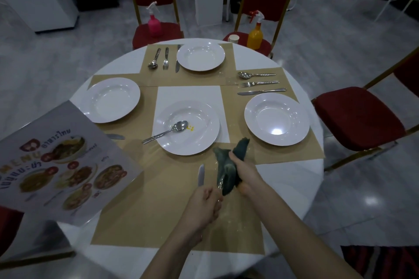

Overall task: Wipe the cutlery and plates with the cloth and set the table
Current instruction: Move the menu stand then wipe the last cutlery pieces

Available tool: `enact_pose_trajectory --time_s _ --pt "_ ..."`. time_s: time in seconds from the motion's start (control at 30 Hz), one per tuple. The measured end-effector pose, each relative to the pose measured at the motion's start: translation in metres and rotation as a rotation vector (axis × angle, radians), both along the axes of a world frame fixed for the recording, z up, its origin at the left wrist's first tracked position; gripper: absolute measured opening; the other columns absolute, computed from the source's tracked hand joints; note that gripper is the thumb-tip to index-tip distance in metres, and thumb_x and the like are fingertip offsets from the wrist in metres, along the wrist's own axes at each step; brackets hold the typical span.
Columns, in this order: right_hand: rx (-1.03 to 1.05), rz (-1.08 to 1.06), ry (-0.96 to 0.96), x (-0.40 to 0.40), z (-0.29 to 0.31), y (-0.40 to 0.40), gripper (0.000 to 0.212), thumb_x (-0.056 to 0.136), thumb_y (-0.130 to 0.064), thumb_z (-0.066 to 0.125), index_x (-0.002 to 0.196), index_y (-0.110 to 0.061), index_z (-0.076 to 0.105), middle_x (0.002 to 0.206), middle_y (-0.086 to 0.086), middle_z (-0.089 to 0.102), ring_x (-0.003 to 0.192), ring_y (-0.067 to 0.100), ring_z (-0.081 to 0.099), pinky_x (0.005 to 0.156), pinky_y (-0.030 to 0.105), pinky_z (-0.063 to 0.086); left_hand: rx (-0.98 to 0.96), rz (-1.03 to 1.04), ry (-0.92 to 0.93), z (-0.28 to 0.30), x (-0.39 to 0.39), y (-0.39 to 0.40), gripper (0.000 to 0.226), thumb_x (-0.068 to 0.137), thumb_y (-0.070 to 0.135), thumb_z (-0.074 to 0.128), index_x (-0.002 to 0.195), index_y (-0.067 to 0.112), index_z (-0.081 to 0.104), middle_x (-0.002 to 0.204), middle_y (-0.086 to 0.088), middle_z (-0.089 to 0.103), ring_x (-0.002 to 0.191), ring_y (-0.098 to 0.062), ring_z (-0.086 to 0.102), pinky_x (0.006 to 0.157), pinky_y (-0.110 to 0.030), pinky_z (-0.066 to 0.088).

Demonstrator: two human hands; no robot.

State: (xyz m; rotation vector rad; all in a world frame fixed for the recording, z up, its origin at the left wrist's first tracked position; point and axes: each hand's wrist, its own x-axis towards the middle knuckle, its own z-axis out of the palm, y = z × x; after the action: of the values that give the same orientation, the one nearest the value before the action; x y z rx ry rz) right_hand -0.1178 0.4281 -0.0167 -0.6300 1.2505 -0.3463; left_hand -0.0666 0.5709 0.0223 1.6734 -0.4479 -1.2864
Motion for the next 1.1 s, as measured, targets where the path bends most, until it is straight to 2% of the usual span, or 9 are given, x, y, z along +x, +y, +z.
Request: enact_pose_trajectory --time_s 0.13,0.27,0.4,0.5,0.6,0.7,0.83,0.97,1.1 --pt "0.045 0.094 -0.089 0.014 0.0 0.009 0.022 0.089 -0.032 0.068 0.098 -0.012 0.066 0.085 0.003 0.075 0.081 0.017 0.07 0.065 0.028 0.054 -0.051 0.04 0.001 0.009 0.008 -0.011 0.024 0.102 0.014 0.04 0.079 0.009 0.045 0.054 0.001 0.033 0.043 -0.005 0.025 0.04 -0.016 0.022" --pt "-0.112 -0.012 0.097 0.014 -0.001 -0.016 0.04 0.09 -0.026 0.067 0.122 -0.004 0.056 0.116 0.015 0.066 0.104 0.032 0.063 0.095 0.046 0.051 -0.038 0.002 0.009 0.011 0.007 -0.003 0.025 0.101 0.013 0.042 0.077 0.008 0.047 0.054 0.004 0.036 0.044 -0.005 0.027 0.042 -0.017 0.022" --pt "-0.142 0.072 0.049 0.01 0.003 -0.016 0.044 0.088 -0.028 0.069 0.124 -0.006 0.056 0.116 0.015 0.067 0.104 0.032 0.065 0.097 0.047 0.05 -0.066 0.067 0.024 0.008 0.004 0.003 0.025 0.101 0.014 0.042 0.078 0.007 0.047 0.052 0.005 0.036 0.043 -0.005 0.027 0.041 -0.017 0.022" --pt "-0.097 0.232 -0.006 0.018 0.001 0.027 0.038 0.09 -0.034 0.066 0.116 -0.007 0.062 0.104 0.011 0.071 0.096 0.026 0.068 0.088 0.036 0.055 -0.033 0.136 0.017 0.001 0.008 0.005 0.023 0.102 0.012 0.039 0.08 0.01 0.044 0.052 0.003 0.034 0.044 -0.006 0.025 0.041 -0.018 0.02" --pt "-0.083 0.159 -0.007 0.019 -0.012 0.056 0.016 0.091 -0.029 0.065 0.1 -0.016 0.062 0.093 0.001 0.069 0.084 0.014 0.067 0.068 0.025 0.054 0.014 0.124 0.016 -0.008 0.011 0.018 0.026 0.103 0.013 0.037 0.077 0.011 0.042 0.051 0.004 0.033 0.043 -0.005 0.024 0.04 -0.017 0.02" --pt "0.005 0.053 0.051 0.019 -0.025 0.047 0.018 0.09 -0.028 0.067 0.096 -0.012 0.061 0.084 0.002 0.067 0.074 0.016 0.065 0.058 0.027 0.052 0.034 0.066 0.034 -0.013 0.011 0.031 0.027 0.102 0.015 0.042 0.076 0.009 0.045 0.053 0.004 0.034 0.044 -0.007 0.025 0.041 -0.019 0.021" --pt "-0.086 0.024 0.23 0.016 -0.031 0.023 0.035 0.091 -0.03 0.064 0.114 -0.004 0.058 0.085 0.005 0.064 0.084 0.025 0.063 0.083 0.039 0.054 0.048 0.021 0.042 -0.012 0.007 0.033 0.026 0.1 0.016 0.043 0.075 0.013 0.049 0.052 0.006 0.037 0.044 -0.008 0.026 0.042 -0.023 0.02" --pt "-0.129 0.036 0.025 0.009 -0.018 0.026 0.028 0.089 -0.029 0.068 0.107 -0.007 0.065 0.095 0.009 0.073 0.089 0.026 0.069 0.084 0.038 0.056 0.033 0.054 -0.05 -0.008 0.004 0.025 0.026 0.1 0.016 0.043 0.075 0.013 0.046 0.055 0.002 0.037 0.048 -0.01 0.028 0.046 -0.027 0.02" --pt "-0.124 0.233 -0.094 0.0 -0.012 0.064 0.027 0.088 -0.027 0.069 0.109 -0.01 0.067 0.099 0.008 0.075 0.096 0.023 0.071 0.09 0.037 0.055 0.042 0.088 -0.155 -0.012 0.003 0.019 0.025 0.098 0.007 0.04 0.075 0.01 0.05 0.055 0.002 0.046 0.047 -0.006 0.039 0.045 -0.02 0.03"
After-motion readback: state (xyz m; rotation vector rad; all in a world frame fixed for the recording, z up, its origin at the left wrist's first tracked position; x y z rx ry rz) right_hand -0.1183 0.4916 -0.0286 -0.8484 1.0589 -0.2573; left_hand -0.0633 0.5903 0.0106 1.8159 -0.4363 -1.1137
